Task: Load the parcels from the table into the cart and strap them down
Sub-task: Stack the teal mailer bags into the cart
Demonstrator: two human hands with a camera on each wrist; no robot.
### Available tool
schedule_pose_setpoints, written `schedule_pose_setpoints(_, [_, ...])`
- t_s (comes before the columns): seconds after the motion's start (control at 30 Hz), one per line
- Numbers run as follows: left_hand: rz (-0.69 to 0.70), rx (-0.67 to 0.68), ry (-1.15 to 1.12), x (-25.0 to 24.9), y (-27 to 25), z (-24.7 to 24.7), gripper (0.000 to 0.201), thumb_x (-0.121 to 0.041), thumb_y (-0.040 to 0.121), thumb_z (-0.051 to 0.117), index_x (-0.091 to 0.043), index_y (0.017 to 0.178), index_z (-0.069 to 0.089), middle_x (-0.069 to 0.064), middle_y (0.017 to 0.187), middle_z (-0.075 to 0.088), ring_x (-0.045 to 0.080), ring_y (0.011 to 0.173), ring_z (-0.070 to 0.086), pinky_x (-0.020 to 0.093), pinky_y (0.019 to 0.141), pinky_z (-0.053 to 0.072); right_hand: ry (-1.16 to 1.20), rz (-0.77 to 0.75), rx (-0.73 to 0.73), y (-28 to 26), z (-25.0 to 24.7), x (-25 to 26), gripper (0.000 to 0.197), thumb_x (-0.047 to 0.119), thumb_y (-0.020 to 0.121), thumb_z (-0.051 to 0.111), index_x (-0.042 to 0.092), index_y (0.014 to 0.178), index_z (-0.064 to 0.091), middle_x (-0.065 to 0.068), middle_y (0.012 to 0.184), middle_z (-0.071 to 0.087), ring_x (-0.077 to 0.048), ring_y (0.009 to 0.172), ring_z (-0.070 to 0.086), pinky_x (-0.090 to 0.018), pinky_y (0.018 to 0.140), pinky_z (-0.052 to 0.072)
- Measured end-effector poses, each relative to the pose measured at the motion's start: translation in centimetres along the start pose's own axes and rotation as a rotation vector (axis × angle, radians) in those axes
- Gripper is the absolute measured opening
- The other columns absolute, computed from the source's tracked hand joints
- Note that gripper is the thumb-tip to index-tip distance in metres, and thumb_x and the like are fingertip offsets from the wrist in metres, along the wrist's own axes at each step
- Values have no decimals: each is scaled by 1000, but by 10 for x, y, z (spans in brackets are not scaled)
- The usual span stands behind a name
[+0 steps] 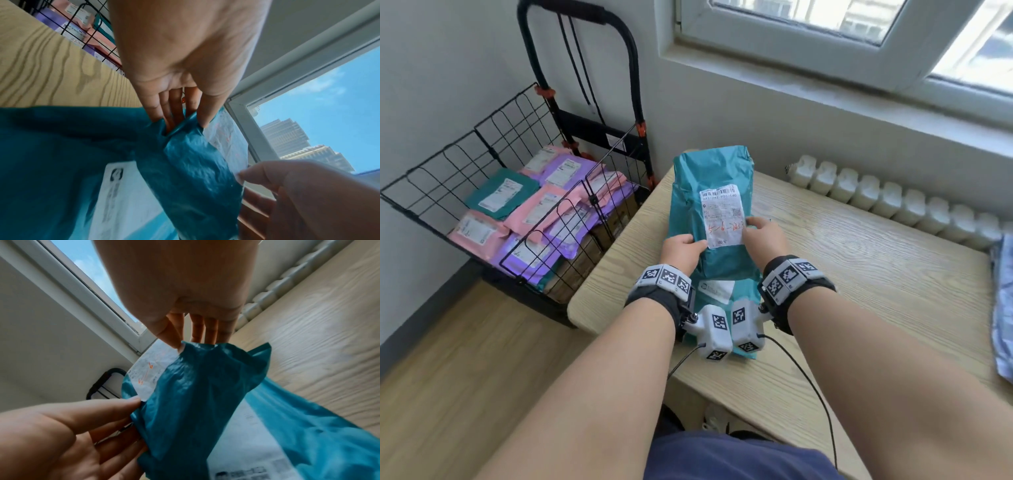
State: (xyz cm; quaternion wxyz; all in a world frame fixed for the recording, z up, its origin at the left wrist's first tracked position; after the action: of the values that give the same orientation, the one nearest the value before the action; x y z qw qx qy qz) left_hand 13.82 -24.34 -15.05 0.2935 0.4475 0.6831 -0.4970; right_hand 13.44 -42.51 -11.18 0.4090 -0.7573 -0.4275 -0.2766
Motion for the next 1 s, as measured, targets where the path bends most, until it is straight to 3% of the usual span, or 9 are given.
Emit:
schedule_pose_setpoints(0.1, [4, -66, -78, -4, 2, -43, 7, -16, 85, 67, -11, 86, 71, 2, 74, 64, 15, 62, 55, 13, 54, 47, -4, -59, 37, -11, 25, 37, 39, 18, 91, 46, 29, 127, 57, 6, 91, 64, -16, 78, 60, -35, 74, 54])
schedule_pose_setpoints(0.2, [-22, -125, -131, 7, 10, -101, 17, -15, 83, 69, -8, 96, 75, 5, 91, 73, 22, 83, 68, 33, 81, 58, -12, -144, 89, -21, 69, 79, 39, 17, 93, 46, 28, 129, 56, 0, 103, 66, -13, 73, 58, -30, 65, 51])
schedule_pose_setpoints(0.27, [-43, -152, -172, 21, 17, -143, 14, -17, 76, 72, -10, 88, 76, 9, 92, 75, 25, 86, 71, 42, 83, 58, -14, -174, 121, -28, 106, 104, 41, 17, 93, 46, 27, 131, 56, -2, 105, 66, -15, 78, 61, -31, 69, 52])
schedule_pose_setpoints(0.37, [-106, -168, -196, 56, 34, -214, 17, -28, 58, 69, -16, 69, 71, 9, 89, 75, 27, 87, 71, 45, 84, 57, -19, -179, 166, -42, 178, 137, 45, 15, 92, 45, 27, 135, 53, -2, 102, 66, -16, 79, 60, -33, 71, 51])
schedule_pose_setpoints(0.5, [-134, -193, -118, 86, 29, -311, 21, -21, 76, 70, -9, 93, 73, 6, 94, 72, 22, 91, 68, 34, 84, 56, -31, -211, 229, -66, 279, 178, 48, 11, 91, 44, 24, 137, 52, -2, 129, 60, -21, 108, 60, -36, 97, 49])
schedule_pose_setpoints(0.63, [-171, -242, -110, 117, 35, -387, 28, -18, 82, 66, -2, 106, 67, 16, 108, 69, 28, 98, 66, 42, 89, 55, -118, -224, 288, -80, 360, 207, 51, 8, 86, 45, 21, 133, 56, -2, 128, 61, -23, 111, 60, -37, 98, 49])
schedule_pose_setpoints(0.77, [-204, -229, -179, 135, 51, -423, 37, -19, 87, 61, 4, 116, 61, 23, 117, 64, 24, 91, 62, 46, 93, 53, -222, -241, 312, -80, 404, 226, 41, 2, 83, 43, 10, 116, 65, -6, 110, 65, -25, 100, 58, -29, 83, 47])
schedule_pose_setpoints(0.87, [-257, -210, -328, 149, 70, -431, 39, -20, 92, 59, 3, 123, 57, 16, 106, 61, 21, 88, 56, 40, 91, 54, -285, -256, 324, -71, 424, 238, 39, 2, 84, 42, 10, 113, 66, -7, 106, 64, -24, 93, 55, -28, 79, 44])
schedule_pose_setpoints(1.0, [-317, -169, -447, 151, 96, -433, 16, -25, 93, 57, -12, 103, 54, 10, 104, 56, 22, 92, 57, 45, 95, 52, -396, -268, 357, -47, 448, 253, 44, 1, 87, 39, 12, 122, 64, -11, 120, 63, -26, 98, 56, -30, 82, 45])
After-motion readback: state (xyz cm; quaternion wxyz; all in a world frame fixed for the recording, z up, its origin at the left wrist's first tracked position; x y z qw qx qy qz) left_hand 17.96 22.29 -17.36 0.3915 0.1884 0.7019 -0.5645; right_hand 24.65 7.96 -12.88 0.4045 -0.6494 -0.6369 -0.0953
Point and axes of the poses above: each hand's wrist, its own y-axis towards the middle knuckle, its own z-axis out of the palm, x = y × z, the point moved 9 cm from there along y, towards the middle knuckle
